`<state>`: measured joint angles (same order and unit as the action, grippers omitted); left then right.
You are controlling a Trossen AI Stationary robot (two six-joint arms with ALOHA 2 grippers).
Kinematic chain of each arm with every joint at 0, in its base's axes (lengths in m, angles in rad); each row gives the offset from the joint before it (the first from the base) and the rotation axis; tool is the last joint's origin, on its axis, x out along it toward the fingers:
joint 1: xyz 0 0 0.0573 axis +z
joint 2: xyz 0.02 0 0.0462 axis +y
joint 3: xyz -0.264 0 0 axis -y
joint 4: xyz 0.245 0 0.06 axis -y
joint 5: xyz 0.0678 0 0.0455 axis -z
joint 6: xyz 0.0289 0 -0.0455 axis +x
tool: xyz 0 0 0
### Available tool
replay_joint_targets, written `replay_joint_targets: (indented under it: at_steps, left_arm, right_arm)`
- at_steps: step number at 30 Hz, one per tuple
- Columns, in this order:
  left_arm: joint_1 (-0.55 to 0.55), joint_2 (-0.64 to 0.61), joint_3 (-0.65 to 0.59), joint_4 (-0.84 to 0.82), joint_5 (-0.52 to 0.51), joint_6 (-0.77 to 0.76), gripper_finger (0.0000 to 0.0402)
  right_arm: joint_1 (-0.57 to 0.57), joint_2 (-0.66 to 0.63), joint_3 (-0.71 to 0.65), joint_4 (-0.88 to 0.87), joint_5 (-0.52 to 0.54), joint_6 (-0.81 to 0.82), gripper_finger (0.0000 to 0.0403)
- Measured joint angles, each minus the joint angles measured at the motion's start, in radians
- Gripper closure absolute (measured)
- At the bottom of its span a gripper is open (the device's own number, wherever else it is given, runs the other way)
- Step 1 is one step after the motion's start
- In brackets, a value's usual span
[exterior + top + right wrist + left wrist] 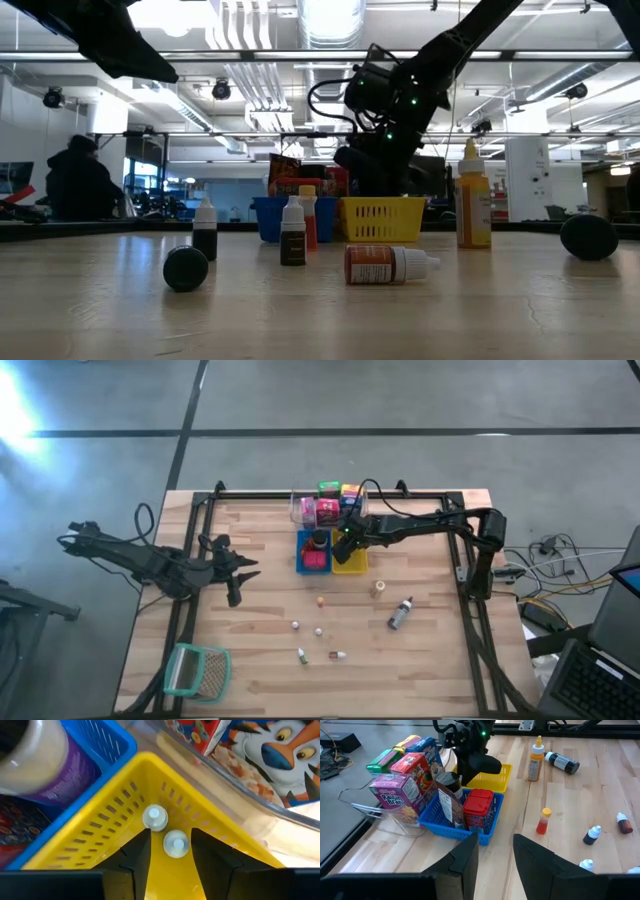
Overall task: Pick & Place Kitchen Items
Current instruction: Put the small black food coloring bottle into the yellow bin, then put the small orange food coloring bottle into the yellow bin
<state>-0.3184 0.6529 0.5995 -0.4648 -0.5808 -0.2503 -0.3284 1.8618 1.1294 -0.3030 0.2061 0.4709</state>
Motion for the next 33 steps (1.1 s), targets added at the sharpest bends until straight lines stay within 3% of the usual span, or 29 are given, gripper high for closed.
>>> replay_joint_targets:
  at_steps: [5, 21, 33]
  left_arm:
    - [0.000, 0.000, 0.000, 0.000, 0.000, 0.000, 0.0273]
    - [0.000, 0.000, 0.000, 0.000, 0.000, 0.000, 0.0273]
    - [0.000, 0.000, 0.000, 0.000, 0.000, 0.000, 0.0273]
  right_arm:
    - [0.007, 0.000, 0.034, -0.005, 0.018, -0.022, 0.0260]
    - [0.037, -0.003, 0.147, -0.195, 0.026, -0.029, 0.0296]
    - [0.072, -0.003, 0.200, -0.227, 0.029, -0.027, 0.0267]
